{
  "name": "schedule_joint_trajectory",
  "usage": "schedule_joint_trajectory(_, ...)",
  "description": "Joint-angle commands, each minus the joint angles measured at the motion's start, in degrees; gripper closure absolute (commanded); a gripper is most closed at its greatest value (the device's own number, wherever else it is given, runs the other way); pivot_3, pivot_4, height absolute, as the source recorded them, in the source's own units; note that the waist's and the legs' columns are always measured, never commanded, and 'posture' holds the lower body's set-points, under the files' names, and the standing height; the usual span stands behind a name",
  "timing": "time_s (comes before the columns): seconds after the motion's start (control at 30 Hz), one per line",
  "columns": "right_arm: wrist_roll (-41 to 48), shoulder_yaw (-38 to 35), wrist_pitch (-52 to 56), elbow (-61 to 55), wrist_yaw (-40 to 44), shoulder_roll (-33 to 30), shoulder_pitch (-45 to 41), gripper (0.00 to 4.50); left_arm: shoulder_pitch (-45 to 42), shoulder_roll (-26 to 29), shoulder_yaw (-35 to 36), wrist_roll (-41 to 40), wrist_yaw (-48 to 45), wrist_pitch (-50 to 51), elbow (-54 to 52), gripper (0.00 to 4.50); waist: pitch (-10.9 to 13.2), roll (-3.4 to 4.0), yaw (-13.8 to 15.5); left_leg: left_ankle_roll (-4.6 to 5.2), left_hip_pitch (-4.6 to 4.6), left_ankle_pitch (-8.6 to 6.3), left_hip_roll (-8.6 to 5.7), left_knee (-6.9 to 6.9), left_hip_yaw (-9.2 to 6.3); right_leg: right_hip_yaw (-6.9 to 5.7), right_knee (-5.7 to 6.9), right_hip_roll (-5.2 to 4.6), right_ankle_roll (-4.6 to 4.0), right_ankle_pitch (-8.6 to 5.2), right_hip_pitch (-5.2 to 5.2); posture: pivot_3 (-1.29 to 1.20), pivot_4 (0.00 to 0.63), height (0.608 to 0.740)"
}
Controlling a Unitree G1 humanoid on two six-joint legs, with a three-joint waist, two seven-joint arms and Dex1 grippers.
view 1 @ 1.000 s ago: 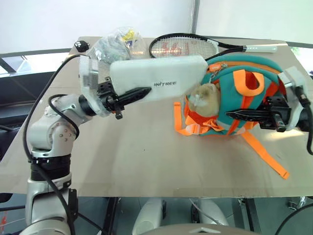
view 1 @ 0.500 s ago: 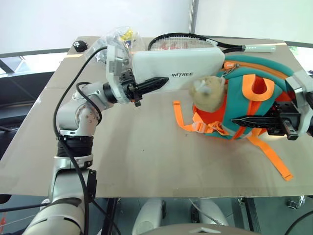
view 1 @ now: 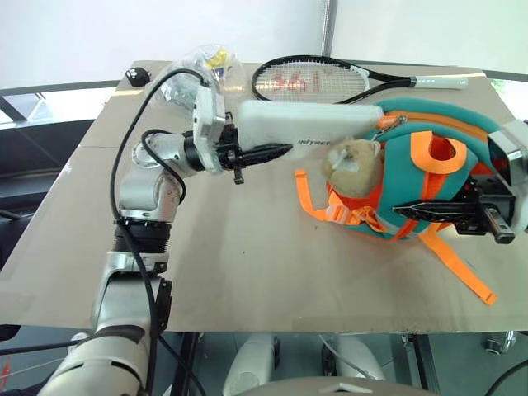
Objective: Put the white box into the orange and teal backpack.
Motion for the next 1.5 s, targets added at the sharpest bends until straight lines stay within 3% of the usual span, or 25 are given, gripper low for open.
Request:
schedule_joint_trajectory(0.03, 3.3, -1.5, -0.1, -3.2, 0.0, -0.5, -2.1, 4.46, -5.3, -3.1, -2.8, 2.3, -4.4, -5.7, 3.1, 3.38, 0.0, 0.0, 0.2, 0.0, -0.08, 0.0, 0.0, 0.13, -0.02, -0.08, 0.0, 0.0, 0.0, 0.0, 0.0, 0.0, 0.15, 0.74)
schedule_joint_trajectory(0.33, 4.4, 1.0, -0.7, -5.5, -2.0, 1.6, -4.5, 4.46, -20.0, -11.7, -8.9, 10.4, -4.2, -5.9, 16.5, 3.38, 0.0, -0.03, -0.1, 0.04, -0.61, -0.02, 0.0, 0.65, 0.02, -0.62, 0.02, -0.01, 0.01, 0.0, 0.0, 0.0, 0.15, 0.74)
schedule_joint_trajectory(0.43, 5.0, 0.5, -1.3, -6.9, -4.3, 3.1, -3.8, 4.46, -24.6, -17.6, -12.5, 14.8, -1.8, -4.6, 23.2, 3.38, 0.0, -0.05, -0.1, 0.06, -0.67, -0.03, 0.03, 0.66, 0.14, -0.64, 0.03, 0.0, 0.01, 0.0, 0.0, 0.0, 0.15, 0.74)
schedule_joint_trajectory(0.63, 5.7, -1.4, -1.8, -10.0, -9.5, 4.8, 0.2, 4.46, -23.2, -22.7, -18.4, 23.4, 0.7, -9.7, 28.7, 3.38, 0.0, -0.05, 0.2, 0.14, -0.69, -0.07, 0.06, 0.67, 0.33, -0.66, 0.06, -0.05, 0.01, 0.0, 0.03, 0.0, 0.15, 0.74)
schedule_joint_trajectory(0.67, 5.3, -1.7, -2.2, -10.4, -10.4, 5.1, 1.4, 4.5, -22.6, -22.7, -17.8, 22.6, 0.4, -8.1, 27.5, 2.37, 0.0, -0.05, 0.1, 0.14, -0.69, -0.07, 0.07, 0.67, 0.35, -0.65, 0.06, -0.05, 0.01, 0.0, 0.02, 0.0, 0.15, 0.74)
schedule_joint_trajectory(0.7, 4.8, -1.9, -2.5, -10.6, -11.3, 5.4, 2.5, 4.5, -22.1, -21.8, -16.5, 21.3, -0.1, -7.0, 25.7, 2.16, 0.0, -0.04, 0.1, 0.14, -0.66, -0.07, 0.09, 0.67, 0.36, -0.64, 0.08, -0.05, 0.01, 0.0, 0.02, 0.0, 0.15, 0.74)
schedule_joint_trajectory(0.77, 3.6, -2.1, -3.2, -10.8, -12.2, 5.6, 4.2, 4.5, -21.7, -19.7, -13.6, 18.9, -0.5, -4.7, 23.0, 1.25, 0.0, -0.04, 0.1, 0.14, -0.61, -0.07, 0.12, 0.66, 0.36, -0.62, 0.1, -0.05, 0.01, 0.0, 0.03, 0.0, 0.15, 0.74)
schedule_joint_trajectory(0.83, 2.1, -1.9, -4.0, -10.2, -12.3, 5.6, 5.5, 4.5, -21.3, -14.0, -9.4, 14.3, -4.3, 3.1, 18.8, 0.55, 0.0, -0.04, -0.4, 0.14, -0.59, -0.07, 0.12, 0.66, 0.21, -0.62, 0.1, -0.05, 0.01, 0.0, 0.02, 0.0, 0.15, 0.74)
schedule_joint_trajectory(1.0, -0.9, 0.1, -5.7, -8.0, -11.3, 5.9, 6.0, 4.5, -17.4, -2.3, -3.5, 5.5, -9.0, 21.1, 9.5, 0.55, 0.0, 0.02, -2.1, 0.13, -0.43, -0.07, 0.2, 0.59, 0.13, -0.52, 0.13, 0.08, 0.0, 0.0, -0.04, 0.0, 0.15, 0.74)
schedule_joint_trajectory(1.17, -2.9, 2.1, -6.7, -5.8, -10.1, 6.4, 4.3, 4.5, -13.4, 3.9, 1.8, -3.9, -6.8, 40.3, 0.2, 0.55, 0.0, 0.01, -1.5, 0.13, -0.46, -0.07, 0.06, 0.62, -0.28, -0.72, 0.11, 0.0, 0.01, 0.0, -0.03, 0.0, 0.15, 0.74)
schedule_joint_trajectory(1.3, -3.7, 3.3, -6.9, -4.6, -9.0, 6.4, 3.0, 4.5, -8.8, 2.5, 5.5, -11.4, 1.1, 52.3, -9.9, 0.55, 0.0, 0.02, -1.5, 0.13, -0.48, -0.07, 0.03, 0.63, -0.45, -0.69, 0.09, -0.08, 0.01, 0.0, 0.02, 0.0, 0.15, 0.74)
schedule_joint_trajectory(1.5, -3.6, 3.8, -6.5, -4.5, -8.6, 6.2, 2.2, 4.5, -3.4, -4.6, 4.9, -15.8, 14.3, 58.7, -21.4, 0.55, 0.0, 0.03, -1.6, 0.13, -0.47, -0.07, 0.06, 0.66, -0.36, -0.6, 0.08, -0.15, 0.01, 0.0, 0.11, 0.0, 0.15, 0.74)
